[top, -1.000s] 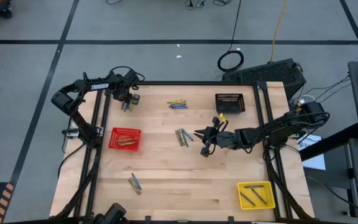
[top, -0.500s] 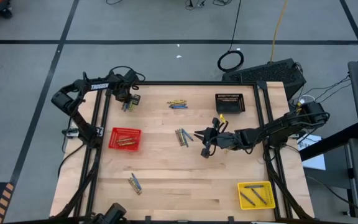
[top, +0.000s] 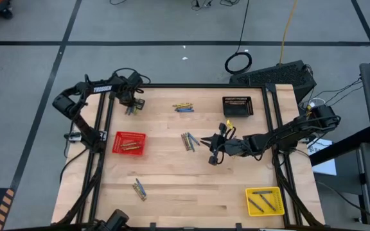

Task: Sort crayons
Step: Put the brown crayon into the black bin

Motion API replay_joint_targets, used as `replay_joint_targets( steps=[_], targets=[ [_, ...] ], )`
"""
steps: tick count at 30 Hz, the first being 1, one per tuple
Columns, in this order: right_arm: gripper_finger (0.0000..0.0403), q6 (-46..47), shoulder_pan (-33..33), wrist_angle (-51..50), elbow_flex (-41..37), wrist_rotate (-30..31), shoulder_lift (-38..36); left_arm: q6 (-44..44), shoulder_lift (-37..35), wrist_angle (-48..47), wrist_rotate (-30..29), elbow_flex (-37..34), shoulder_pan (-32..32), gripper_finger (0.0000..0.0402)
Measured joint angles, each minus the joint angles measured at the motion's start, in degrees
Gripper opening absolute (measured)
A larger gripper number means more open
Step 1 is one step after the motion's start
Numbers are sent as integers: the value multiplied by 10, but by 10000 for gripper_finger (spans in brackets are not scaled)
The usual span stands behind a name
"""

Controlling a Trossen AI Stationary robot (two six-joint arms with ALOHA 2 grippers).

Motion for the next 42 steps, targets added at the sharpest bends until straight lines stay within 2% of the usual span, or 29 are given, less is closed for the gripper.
replay_joint_targets(
  steps=[12, 17, 20, 26, 29, 34, 42],
  targets=[
    [34, -7, 0, 0, 0, 0, 0, 45, -13, -73, -11, 56, 23, 0],
    [34, -7, 0, -2, 0, 0, 0, 49, -60, -74, -3, 60, 17, 0],
    [34, -8, 0, -13, 0, -1, 0, 54, -99, -74, 26, 60, 7, 0],
    [34, -56, -1, -12, 0, -126, 24, 59, -160, -49, 84, 60, -54, 0],
    [34, -57, -1, 16, 0, -137, 53, 50, -183, 8, 114, 43, -99, 0],
    [41, -52, -6, 28, 0, -134, 78, 12, -197, 163, 164, -22, -172, 0],
    [88, -32, -26, 41, 0, -114, 80, -61, -196, 442, 170, -135, -278, 0]
  ],
)
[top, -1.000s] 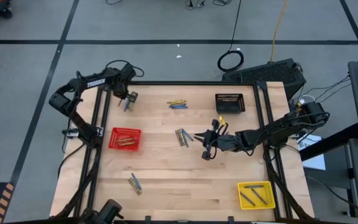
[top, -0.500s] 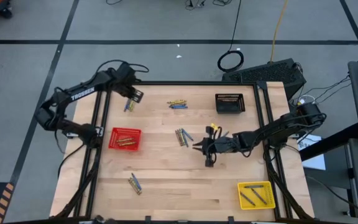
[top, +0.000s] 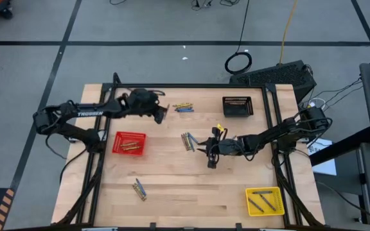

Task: Sort crayons
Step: Put the brown crayon into the black bin

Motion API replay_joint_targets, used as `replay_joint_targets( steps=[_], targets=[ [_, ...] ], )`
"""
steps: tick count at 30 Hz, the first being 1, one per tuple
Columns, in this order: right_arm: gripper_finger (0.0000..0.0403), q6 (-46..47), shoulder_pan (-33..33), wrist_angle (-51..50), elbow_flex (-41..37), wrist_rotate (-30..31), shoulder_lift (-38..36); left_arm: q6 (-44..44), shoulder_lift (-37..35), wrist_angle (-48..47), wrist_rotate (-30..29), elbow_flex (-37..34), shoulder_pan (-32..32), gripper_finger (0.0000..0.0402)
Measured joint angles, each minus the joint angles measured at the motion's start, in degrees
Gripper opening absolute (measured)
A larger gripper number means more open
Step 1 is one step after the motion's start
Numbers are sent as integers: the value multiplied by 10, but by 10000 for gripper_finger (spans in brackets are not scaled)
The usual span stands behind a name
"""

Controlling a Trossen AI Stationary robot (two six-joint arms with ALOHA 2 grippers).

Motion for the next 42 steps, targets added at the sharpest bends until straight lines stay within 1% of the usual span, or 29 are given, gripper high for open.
replay_joint_targets(
  steps=[3, 7, 11, 14, 17, 20, 22, 25, 26, 32, 37, 40, 42],
  targets=[
    [114, 11, -13, 55, 0, 11, 23, -28, 0, 115, 0, -33, -33, 0],
    [151, 11, -29, 190, 0, 11, 80, -31, 0, 251, -5, -64, -82, 0],
    [179, 13, -38, 348, 0, 10, 139, -22, 0, 336, -19, -69, -134, 0],
    [189, 12, -38, 452, 4, 10, 161, 8, 0, 392, -39, -69, -179, 0],
    [189, 8, -38, 512, 3, 10, 159, 33, 0, 457, -47, -69, -214, 0],
    [182, 7, -38, 548, 3, 10, 145, 51, 0, 504, -53, -69, -240, 0],
    [177, 5, -38, 567, 4, 3, 137, 63, 0, 520, -64, -69, -255, 0],
    [174, -22, -38, 572, 19, -56, 133, 65, 0, 532, -69, -69, -267, 0],
    [174, -28, -38, 570, 27, -64, 134, 66, 0, 533, -70, -69, -269, 0],
    [173, -40, -37, 499, 95, -65, 138, 78, 0, 536, -83, -69, -278, 0],
    [170, -48, -33, 483, 122, -63, 137, 81, 0, 538, -83, -69, -282, 0],
    [156, -50, -31, 485, 124, -54, 137, 81, 0, 538, -83, -69, -282, 0],
    [140, -55, -27, 485, 124, -30, 137, 85, 0, 537, -83, -69, -282, 0]
  ],
)
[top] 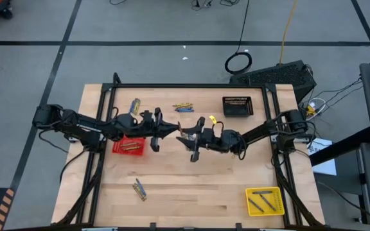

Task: Sort crayons
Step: Put the brown crayon into the black bin

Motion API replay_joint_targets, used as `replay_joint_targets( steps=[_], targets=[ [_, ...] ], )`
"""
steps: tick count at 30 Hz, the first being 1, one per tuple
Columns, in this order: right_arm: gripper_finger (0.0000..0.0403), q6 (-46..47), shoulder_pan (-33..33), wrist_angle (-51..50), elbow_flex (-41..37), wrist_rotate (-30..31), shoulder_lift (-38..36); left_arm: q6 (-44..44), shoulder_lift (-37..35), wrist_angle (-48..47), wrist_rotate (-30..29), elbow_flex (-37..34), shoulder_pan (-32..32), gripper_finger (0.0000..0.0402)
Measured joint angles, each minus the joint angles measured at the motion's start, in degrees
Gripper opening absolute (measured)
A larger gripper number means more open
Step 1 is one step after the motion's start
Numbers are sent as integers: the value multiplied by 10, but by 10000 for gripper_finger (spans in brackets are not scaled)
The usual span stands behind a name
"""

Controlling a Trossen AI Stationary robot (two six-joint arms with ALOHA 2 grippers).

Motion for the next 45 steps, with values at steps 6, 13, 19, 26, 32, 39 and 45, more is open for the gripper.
replay_joint_targets(
  steps=[6, 13, 19, 26, 32, 39, 45],
  targets=[
    [71, -54, 21, -4, 0, 50, -2, 11, 0, 0, 0, 0, -10, 0],
    [12, -79, 51, -89, -12, 158, -54, 10, -3, -3, 35, 0, -10, 0],
    [5, -47, 52, -455, -25, 207, -218, 27, -44, -119, 49, 0, -3, 43],
    [5, 165, -99, -1074, -15, 148, -415, 37, -63, -237, -27, 0, 1, 88],
    [5, 86, -286, -1269, 12, 10, -426, 37, -48, -242, -39, 0, 1, 89],
    [5, -55, -382, -1354, 54, -8, -292, 37, -43, -240, -45, 0, 1, 89],
    [12, -168, -407, -1355, 110, 54, -192, 36, -43, -241, -45, 0, 1, 89]
  ],
)
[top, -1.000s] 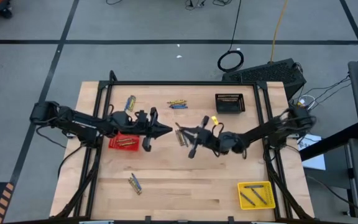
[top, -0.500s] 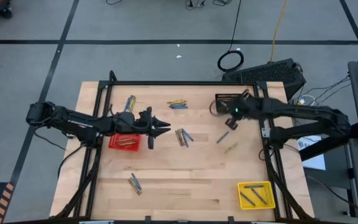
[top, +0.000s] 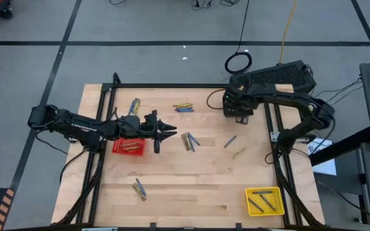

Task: Sort crayons
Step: Put the brown crayon into the black bin, then put the blue crayon into the yellow bin

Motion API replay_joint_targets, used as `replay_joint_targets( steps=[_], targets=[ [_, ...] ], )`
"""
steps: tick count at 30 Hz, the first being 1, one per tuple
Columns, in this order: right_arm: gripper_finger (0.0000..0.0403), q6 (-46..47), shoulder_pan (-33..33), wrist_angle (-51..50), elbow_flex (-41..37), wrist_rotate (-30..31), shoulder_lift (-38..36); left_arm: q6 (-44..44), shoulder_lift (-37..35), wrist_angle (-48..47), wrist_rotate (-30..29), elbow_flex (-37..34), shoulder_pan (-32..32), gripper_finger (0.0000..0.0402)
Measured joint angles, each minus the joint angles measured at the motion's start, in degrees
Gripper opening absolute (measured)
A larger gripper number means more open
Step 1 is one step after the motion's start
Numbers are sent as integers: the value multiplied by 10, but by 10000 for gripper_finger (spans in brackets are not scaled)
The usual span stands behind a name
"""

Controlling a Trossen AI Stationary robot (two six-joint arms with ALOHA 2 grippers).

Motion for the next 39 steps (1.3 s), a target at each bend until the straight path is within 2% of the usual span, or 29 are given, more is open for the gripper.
replay_joint_targets(
  steps=[7, 12, 15, 20, 25, 29, 34, 39],
  targets=[
    [57, -74, 0, 8, 35, 2, 50, -1, 0, 0, 0, 0, -2, 89],
    [97, -70, 0, 14, 36, 2, 36, -1, 0, -6, 0, 0, -3, 89],
    [109, -22, 0, 12, 35, -4, 15, -1, 0, -15, 0, 0, -3, 89],
    [105, 53, 19, 47, 19, -115, -55, -2, 0, -21, 0, 0, -5, 89],
    [89, 105, 94, 236, -68, -206, -141, -2, 0, -28, 0, 0, -5, 89],
    [79, 150, 176, 414, -158, -240, -178, -1, 0, -31, 0, 0, -5, 89],
    [71, 198, 272, 658, -255, -235, -168, -1, 0, -36, 0, 0, -5, 89],
    [65, 200, 347, 836, -300, -152, -110, -1, 0, -43, 0, 0, -5, 89]
  ],
)
